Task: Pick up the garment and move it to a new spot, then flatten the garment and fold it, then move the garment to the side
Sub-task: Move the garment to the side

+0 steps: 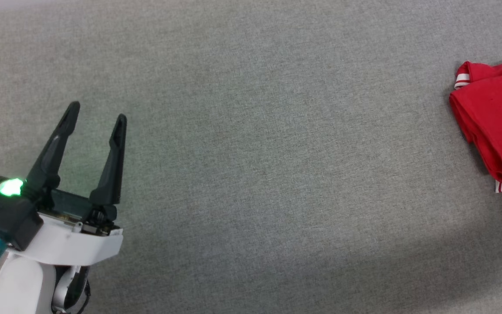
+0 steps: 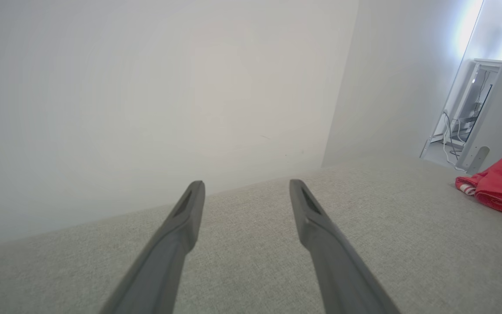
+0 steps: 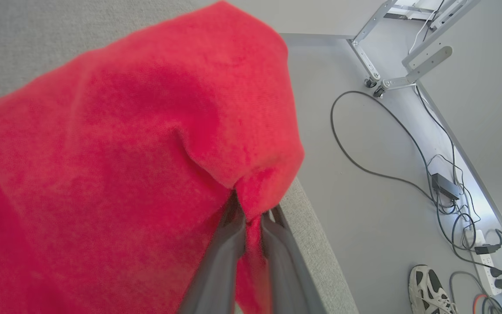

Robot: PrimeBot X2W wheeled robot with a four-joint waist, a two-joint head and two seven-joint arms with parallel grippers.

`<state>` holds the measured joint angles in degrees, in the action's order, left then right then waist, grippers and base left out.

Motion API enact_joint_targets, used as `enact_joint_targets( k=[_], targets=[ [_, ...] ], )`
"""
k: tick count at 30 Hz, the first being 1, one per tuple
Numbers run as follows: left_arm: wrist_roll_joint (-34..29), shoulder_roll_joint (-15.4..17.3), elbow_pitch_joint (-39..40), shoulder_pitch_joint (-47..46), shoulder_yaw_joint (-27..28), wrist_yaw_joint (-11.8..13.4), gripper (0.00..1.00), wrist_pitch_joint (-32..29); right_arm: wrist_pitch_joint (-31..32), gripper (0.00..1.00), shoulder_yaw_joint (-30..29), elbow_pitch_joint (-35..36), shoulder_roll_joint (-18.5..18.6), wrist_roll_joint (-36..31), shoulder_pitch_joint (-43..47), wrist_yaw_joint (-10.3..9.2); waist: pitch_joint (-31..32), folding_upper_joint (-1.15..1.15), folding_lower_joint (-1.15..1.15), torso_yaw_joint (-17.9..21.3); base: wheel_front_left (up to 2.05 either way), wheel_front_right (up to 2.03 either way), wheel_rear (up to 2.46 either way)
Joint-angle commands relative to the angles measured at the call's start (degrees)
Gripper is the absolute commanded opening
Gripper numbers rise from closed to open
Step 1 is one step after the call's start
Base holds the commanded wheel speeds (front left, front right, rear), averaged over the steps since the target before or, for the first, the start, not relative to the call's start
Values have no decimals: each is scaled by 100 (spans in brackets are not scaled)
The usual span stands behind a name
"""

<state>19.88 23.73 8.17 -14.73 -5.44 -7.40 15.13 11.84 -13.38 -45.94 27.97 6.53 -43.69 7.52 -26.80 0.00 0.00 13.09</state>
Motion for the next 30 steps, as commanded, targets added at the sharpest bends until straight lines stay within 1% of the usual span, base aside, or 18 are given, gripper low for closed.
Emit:
enact_joint_targets(
  k=[1, 7, 8, 9, 10, 11, 12, 19, 22, 25, 30],
  targets=[
    [-33, 24, 23, -6, 5, -11, 100, -3, -97, 0, -18, -89, -40, -53, -91, -7, 5, 0, 0, -7, 0, 0, 0],
    [41, 34, -52, 72, -20, -11, 100, -3, -357, 0, -27, -452, -47, -139, -263, -7, 77, 0, 0, -63, 0, 0, 0],
    [56, 26, -88, 76, -14, -11, 100, -3, -377, 23, -12, -506, -41, -142, -270, -7, 103, 0, 0, -78, 0, 0, 0],
    [78, -6, -126, 65, -6, -11, 100, -3, -388, 43, 5, -568, -18, -151, -267, -7, 134, 0, 0, -98, 0, 0, 0],
    [86, -31, -167, 64, -8, -11, 100, -3, -416, 79, 22, -611, 5, -158, -262, -7, 169, 0, 0, -123, 0, 0, 0],
    [92, -65, -203, 60, 1, -11, 100, -3, -444, 98, 32, -650, 30, -159, -247, -7, 212, 0, 0, -156, 0, 0, 0],
    [105, -110, -247, 64, 19, -10, 100, -3, -472, 100, 48, -679, 56, -163, -221, -7, 261, 0, 0, -191, 0, 0, 0],
    [169, -406, -505, 248, 98, -10, 100, -3, -756, 100, 178, -583, 168, 126, 8, -7, 697, 0, 0, -503, 0, 0, 0],
    [177, -497, -632, 375, 152, -11, 100, -3, -821, 100, 432, -412, 41, 351, 155, -7, 905, 0, 0, -636, 0, 0, 0],
    [174, -596, -761, 502, 203, -11, 100, -3, -875, 100, 851, -134, -69, 670, 349, -7, 1098, 0, 0, -786, 0, 0, 0],
    [186, -713, -983, 676, 236, -11, 100, -3, -1031, 100, 1526, 520, -238, 1199, 741, -7, 1386, 0, 0, -1087, 0, 0, 0]
  ],
)
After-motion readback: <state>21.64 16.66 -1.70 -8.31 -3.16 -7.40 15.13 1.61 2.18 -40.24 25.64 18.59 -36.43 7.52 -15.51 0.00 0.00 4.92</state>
